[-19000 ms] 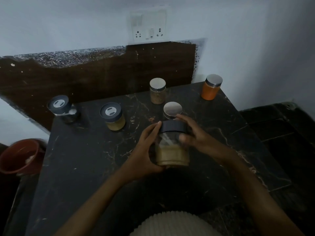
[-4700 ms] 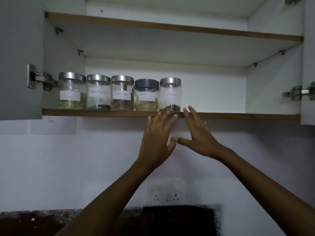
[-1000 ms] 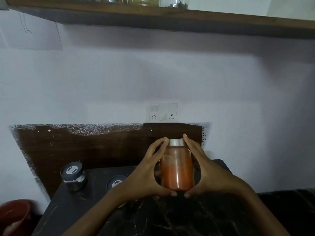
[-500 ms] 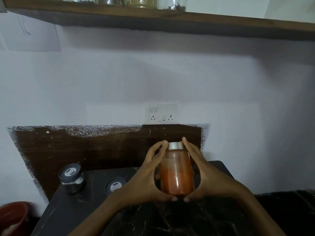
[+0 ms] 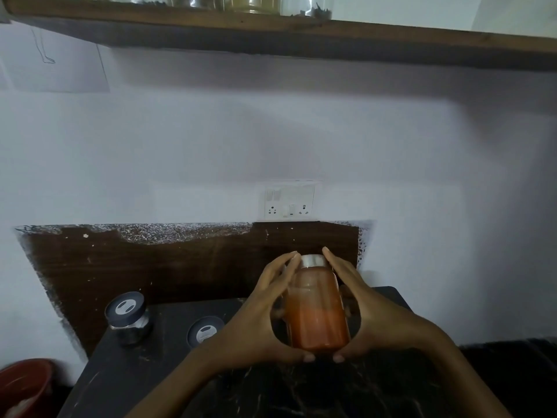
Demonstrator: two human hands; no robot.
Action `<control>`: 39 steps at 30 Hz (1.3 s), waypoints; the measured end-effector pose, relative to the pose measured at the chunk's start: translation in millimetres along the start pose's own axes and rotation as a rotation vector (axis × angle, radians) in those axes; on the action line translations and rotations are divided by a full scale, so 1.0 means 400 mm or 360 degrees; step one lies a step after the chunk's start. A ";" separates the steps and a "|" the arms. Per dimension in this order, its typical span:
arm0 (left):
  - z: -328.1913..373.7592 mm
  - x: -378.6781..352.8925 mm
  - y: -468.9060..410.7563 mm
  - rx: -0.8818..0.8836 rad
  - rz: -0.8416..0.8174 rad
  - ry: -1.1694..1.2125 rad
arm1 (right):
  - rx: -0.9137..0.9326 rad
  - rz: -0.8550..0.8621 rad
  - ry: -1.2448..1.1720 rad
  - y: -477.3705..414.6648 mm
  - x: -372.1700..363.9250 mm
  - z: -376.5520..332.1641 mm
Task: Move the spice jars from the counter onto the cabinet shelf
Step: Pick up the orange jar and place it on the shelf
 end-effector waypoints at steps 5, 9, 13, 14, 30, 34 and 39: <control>-0.011 -0.009 -0.007 0.0023 -0.0052 -0.0200 | 0.0053 0.0091 0.0102 -0.013 -0.007 -0.011; -0.014 0.004 -0.005 0.0037 0.0028 -0.0077 | 0.0002 0.0029 0.0013 -0.015 -0.004 -0.001; -0.017 0.004 0.000 0.0044 0.0021 0.0029 | -0.0037 -0.0023 -0.0086 0.000 0.004 0.009; -0.021 0.002 -0.001 0.0053 0.0004 0.0019 | -0.0029 -0.0007 -0.0059 -0.001 0.007 0.005; -0.012 0.014 -0.008 0.0061 -0.0022 0.0149 | -0.0001 0.0068 -0.0089 -0.003 0.018 -0.006; -0.002 0.012 -0.018 0.0049 -0.0036 -0.0052 | 0.0049 0.0098 0.0005 -0.019 0.012 -0.026; 0.013 0.034 -0.015 -0.0002 0.0047 0.0009 | 0.0046 0.0061 -0.0058 -0.009 0.023 -0.031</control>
Point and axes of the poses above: each hand's wrist, its own y-axis away from the middle knuckle, its own x-axis out of the back of the hand, z = x × y, the point moved 10 cm from there along -y, towards the middle knuckle, and after that the axes turned 4 degrees about -y, right-handed, at the moved point
